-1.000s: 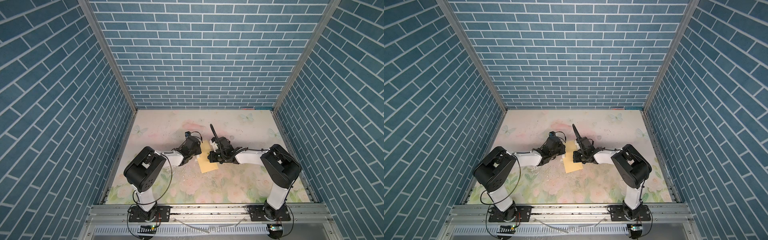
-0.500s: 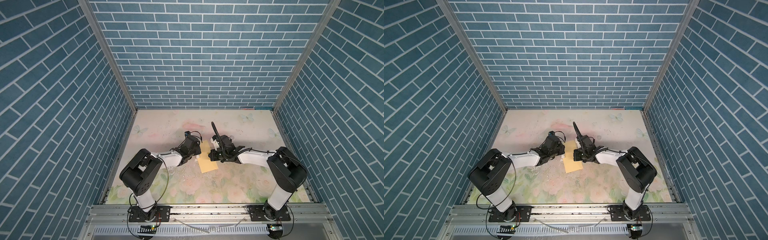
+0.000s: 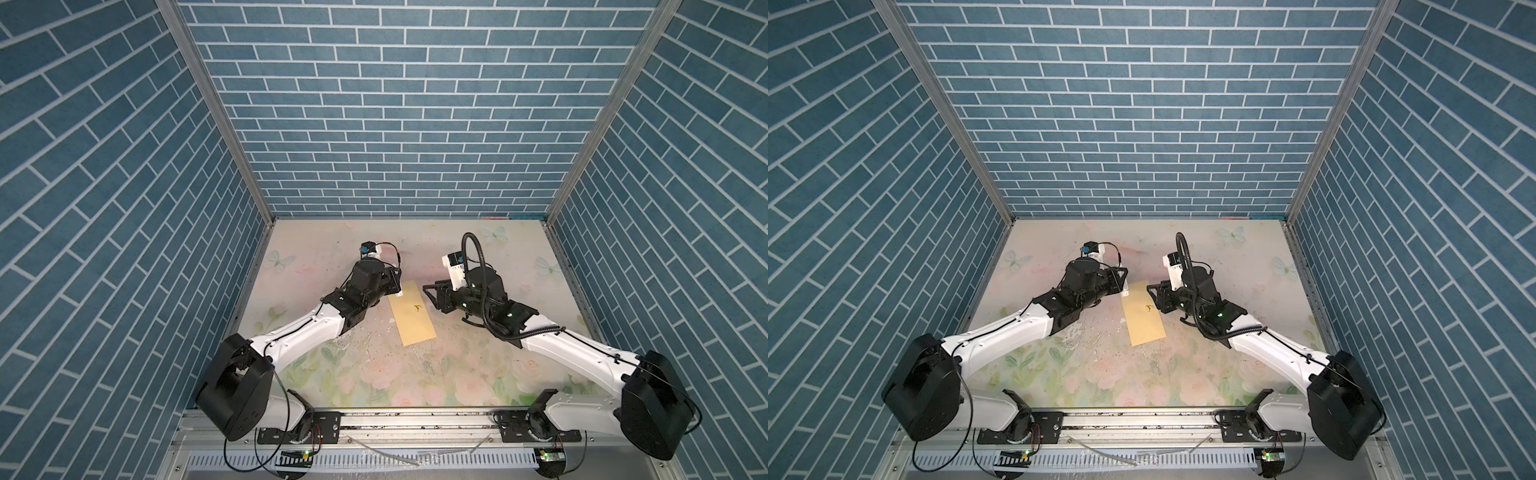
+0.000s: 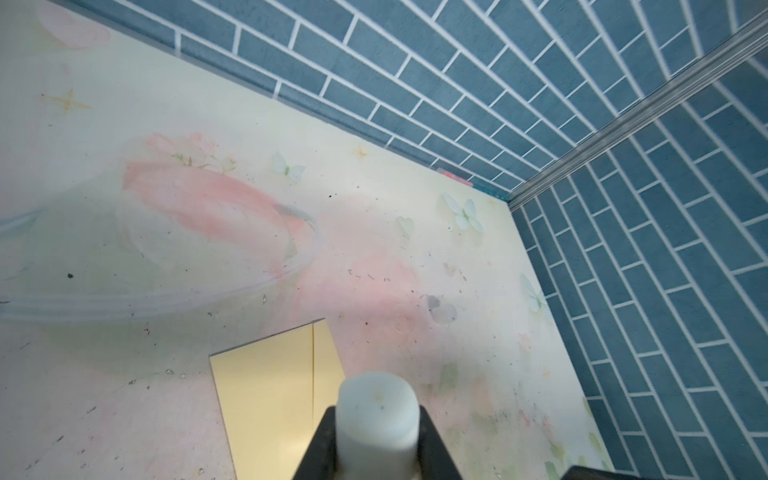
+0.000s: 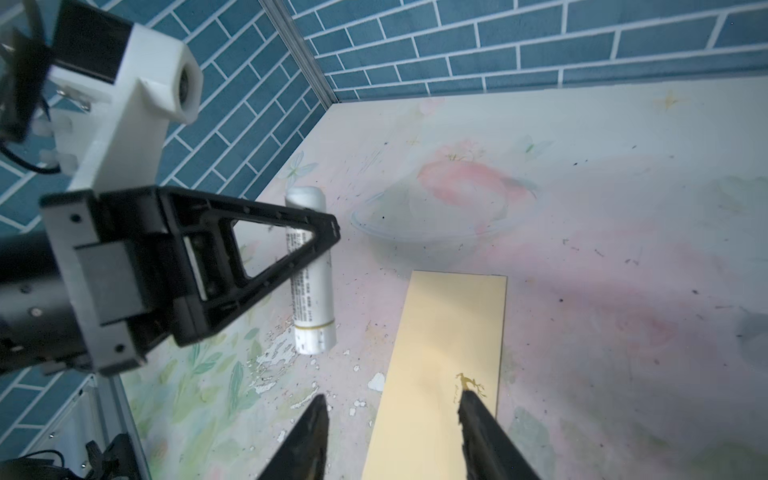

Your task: Place the letter into the envelope and seal it

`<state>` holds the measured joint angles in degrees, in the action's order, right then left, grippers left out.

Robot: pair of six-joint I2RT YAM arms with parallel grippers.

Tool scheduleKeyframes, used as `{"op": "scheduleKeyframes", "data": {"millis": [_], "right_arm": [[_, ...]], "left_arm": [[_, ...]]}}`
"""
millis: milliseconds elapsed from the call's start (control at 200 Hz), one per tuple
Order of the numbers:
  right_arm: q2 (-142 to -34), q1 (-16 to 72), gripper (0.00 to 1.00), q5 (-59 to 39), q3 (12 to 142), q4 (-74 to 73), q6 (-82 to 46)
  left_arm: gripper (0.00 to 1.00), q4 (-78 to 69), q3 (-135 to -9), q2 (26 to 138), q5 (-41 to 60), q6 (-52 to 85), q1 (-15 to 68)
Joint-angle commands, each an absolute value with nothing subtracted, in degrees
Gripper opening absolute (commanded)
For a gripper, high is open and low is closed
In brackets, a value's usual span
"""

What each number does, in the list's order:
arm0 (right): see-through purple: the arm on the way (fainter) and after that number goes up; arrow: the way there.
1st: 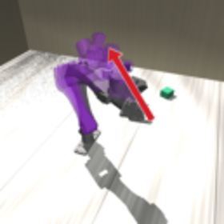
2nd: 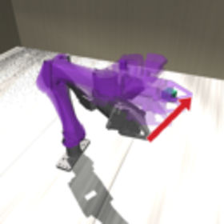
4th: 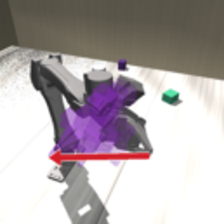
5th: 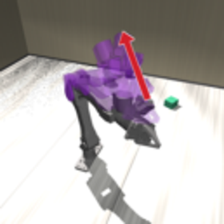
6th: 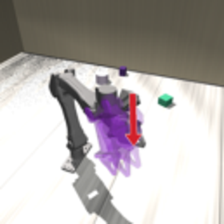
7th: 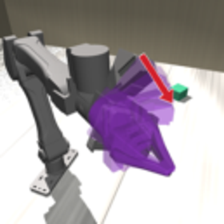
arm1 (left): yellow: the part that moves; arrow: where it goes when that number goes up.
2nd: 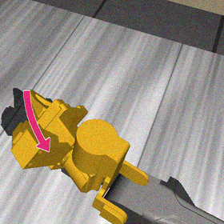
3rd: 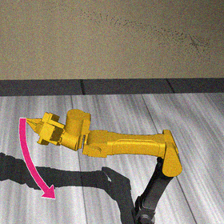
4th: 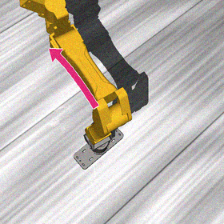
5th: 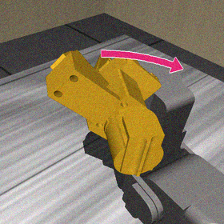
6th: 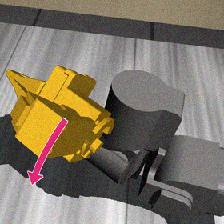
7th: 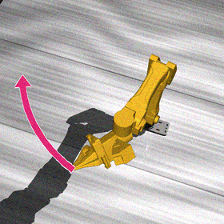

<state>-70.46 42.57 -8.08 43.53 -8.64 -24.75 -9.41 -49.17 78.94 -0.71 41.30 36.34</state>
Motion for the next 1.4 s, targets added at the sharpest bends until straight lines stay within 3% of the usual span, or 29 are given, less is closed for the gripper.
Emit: {"op": "scheduleKeyframes", "data": {"millis": [0, 130, 210, 630, 1395], "right_arm": [[-67.81, 42.1, 0.6, -7.4, 42.03, -10.46, -23.02], [-66.89, 41.22, 0.81, -9.53, 41.76, -10.45, -24.79], [-66.54, 40.48, 0.85, -12.03, 41.58, -11.62, -26.28], [-67.56, 39.58, 0.84, -31.61, 40.34, -24.56, -32.35], [-77.26, 39.55, 0.62, -38.76, 43.76, -40.63, -43.91]], "left_arm": [[0.0, -8.54, -49.31, 76.59, 1.8, 40.07, 36.13], [0.0, -10.64, -48.48, 74.38, 4.17, 40.57, 36.12], [0.0, -11.76, -48.17, 73.28, 5.2, 41.59, 36.17], [0.0, -19.24, -46.23, 69.55, 11.23, 44.79, 36.12], [0.0, -31.78, -42.98, 67.48, 16.21, 49.14, 36.12]]}}
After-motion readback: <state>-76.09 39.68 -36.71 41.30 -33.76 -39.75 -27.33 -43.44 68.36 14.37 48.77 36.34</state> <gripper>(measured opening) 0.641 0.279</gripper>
